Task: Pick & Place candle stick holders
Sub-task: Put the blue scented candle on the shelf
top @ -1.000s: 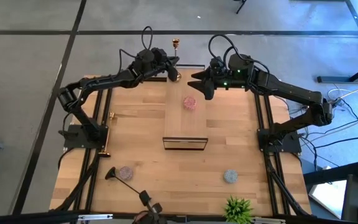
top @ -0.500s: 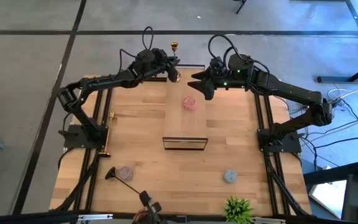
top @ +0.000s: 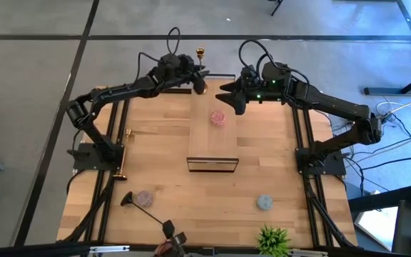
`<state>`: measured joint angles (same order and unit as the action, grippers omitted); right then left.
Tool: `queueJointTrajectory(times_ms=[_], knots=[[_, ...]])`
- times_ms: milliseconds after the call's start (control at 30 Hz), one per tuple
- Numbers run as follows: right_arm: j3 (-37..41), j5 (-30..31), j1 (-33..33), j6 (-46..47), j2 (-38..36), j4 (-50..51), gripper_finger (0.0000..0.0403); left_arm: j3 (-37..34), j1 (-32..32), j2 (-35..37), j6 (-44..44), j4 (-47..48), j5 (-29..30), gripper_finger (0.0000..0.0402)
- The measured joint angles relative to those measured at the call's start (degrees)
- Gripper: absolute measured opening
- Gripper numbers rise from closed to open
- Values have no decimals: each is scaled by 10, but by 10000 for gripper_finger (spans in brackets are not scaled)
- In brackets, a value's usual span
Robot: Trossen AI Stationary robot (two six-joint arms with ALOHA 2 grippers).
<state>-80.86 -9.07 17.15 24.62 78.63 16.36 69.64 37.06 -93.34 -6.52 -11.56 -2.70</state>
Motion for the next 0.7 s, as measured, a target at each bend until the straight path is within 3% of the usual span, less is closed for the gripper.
queueJointTrajectory(times_ms=[433,700], knots=[[0,-1,0,0,0,18,290,6,2,38,17,91,32,187],[0,-1,0,-2,0,64,290,6,-9,96,6,278,19,189]])
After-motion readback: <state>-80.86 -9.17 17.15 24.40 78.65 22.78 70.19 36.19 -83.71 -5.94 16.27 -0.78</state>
